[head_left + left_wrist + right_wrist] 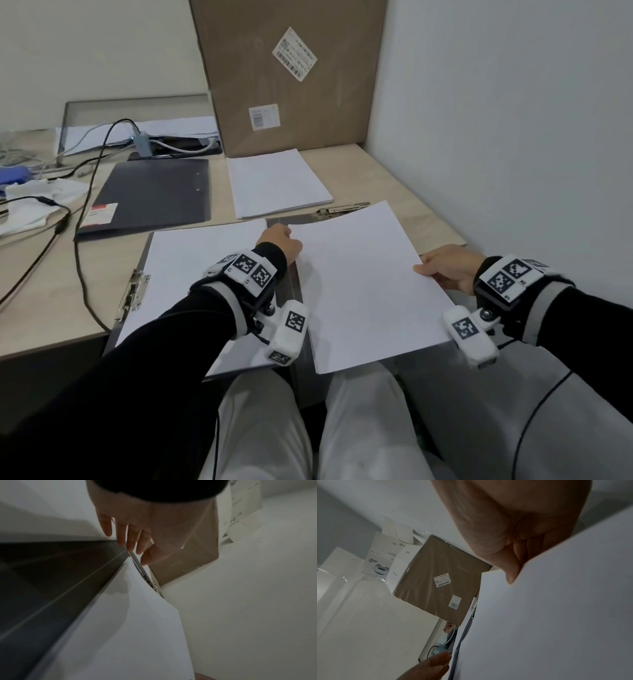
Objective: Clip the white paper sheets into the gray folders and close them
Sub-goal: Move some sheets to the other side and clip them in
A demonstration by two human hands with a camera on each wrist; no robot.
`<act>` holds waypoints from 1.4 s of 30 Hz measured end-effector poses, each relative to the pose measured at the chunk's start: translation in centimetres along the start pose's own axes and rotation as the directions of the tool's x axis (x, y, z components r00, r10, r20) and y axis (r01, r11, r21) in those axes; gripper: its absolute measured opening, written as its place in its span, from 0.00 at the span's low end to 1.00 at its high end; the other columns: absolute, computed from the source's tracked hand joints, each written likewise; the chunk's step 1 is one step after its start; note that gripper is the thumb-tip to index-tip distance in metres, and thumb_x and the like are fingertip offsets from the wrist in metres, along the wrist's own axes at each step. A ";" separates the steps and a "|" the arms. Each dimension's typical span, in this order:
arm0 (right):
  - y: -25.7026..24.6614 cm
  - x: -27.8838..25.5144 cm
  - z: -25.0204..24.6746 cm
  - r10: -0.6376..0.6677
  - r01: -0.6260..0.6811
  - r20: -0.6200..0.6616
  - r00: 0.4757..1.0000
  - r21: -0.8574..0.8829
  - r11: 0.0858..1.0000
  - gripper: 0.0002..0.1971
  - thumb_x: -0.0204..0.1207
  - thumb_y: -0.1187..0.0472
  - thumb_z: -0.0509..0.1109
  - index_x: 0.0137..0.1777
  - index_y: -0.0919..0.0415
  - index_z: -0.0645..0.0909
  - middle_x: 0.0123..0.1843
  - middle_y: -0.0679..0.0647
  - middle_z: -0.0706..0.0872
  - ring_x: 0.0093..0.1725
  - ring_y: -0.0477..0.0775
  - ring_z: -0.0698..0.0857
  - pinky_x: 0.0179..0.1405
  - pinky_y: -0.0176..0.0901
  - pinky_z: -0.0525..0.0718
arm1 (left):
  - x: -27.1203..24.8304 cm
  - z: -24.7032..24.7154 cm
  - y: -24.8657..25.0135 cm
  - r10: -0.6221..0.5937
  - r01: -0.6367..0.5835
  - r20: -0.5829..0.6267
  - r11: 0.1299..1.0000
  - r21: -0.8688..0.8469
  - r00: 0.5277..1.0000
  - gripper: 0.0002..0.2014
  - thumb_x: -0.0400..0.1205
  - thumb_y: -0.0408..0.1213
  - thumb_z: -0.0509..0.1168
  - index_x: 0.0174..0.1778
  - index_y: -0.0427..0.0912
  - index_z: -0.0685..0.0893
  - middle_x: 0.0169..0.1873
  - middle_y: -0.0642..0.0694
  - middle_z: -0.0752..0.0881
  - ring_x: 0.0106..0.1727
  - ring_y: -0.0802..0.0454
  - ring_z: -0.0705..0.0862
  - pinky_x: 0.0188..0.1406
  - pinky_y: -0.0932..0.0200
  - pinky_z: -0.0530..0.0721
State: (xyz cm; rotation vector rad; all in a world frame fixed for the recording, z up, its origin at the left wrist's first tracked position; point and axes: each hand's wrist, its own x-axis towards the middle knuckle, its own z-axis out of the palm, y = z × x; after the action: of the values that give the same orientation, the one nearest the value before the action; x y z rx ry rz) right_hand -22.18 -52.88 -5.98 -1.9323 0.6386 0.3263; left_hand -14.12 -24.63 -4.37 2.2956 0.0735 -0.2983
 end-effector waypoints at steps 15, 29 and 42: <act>0.1 1.8 -0.9 0.064 -0.064 -0.008 0.998 -0.028 0.998 0.06 0.76 0.67 0.70 0.37 0.63 0.80 0.47 0.64 0.79 0.48 0.58 0.74 0.51 0.48 0.71 | 2.2 0.4 -1.0 0.017 -0.047 0.158 0.981 0.190 0.987 0.35 0.81 0.49 0.62 0.82 0.44 0.57 0.81 0.38 0.61 0.80 0.40 0.65 0.78 0.50 0.65; -1.5 2.4 -0.3 0.073 -0.072 0.004 0.997 -0.090 0.993 0.06 0.72 0.63 0.72 0.37 0.58 0.78 0.45 0.62 0.78 0.45 0.59 0.73 0.48 0.47 0.68 | 2.6 0.2 -1.9 0.086 -0.113 0.175 0.983 0.145 0.981 0.37 0.76 0.46 0.69 0.79 0.43 0.62 0.77 0.41 0.69 0.77 0.42 0.70 0.78 0.44 0.69; -1.8 3.1 0.3 0.108 -0.108 -0.021 0.994 0.017 0.994 0.07 0.77 0.70 0.68 0.38 0.63 0.77 0.39 0.59 0.80 0.37 0.55 0.77 0.38 0.42 0.78 | 2.4 0.0 -1.7 0.070 -0.102 0.188 0.981 0.167 0.980 0.36 0.79 0.45 0.66 0.81 0.41 0.59 0.77 0.39 0.68 0.76 0.40 0.71 0.77 0.47 0.68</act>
State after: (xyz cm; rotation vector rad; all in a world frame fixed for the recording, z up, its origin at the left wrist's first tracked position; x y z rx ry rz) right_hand -18.56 -52.87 -6.31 -1.8928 0.7592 0.3676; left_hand -12.00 -23.61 -6.14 2.4264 -0.1508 -0.4846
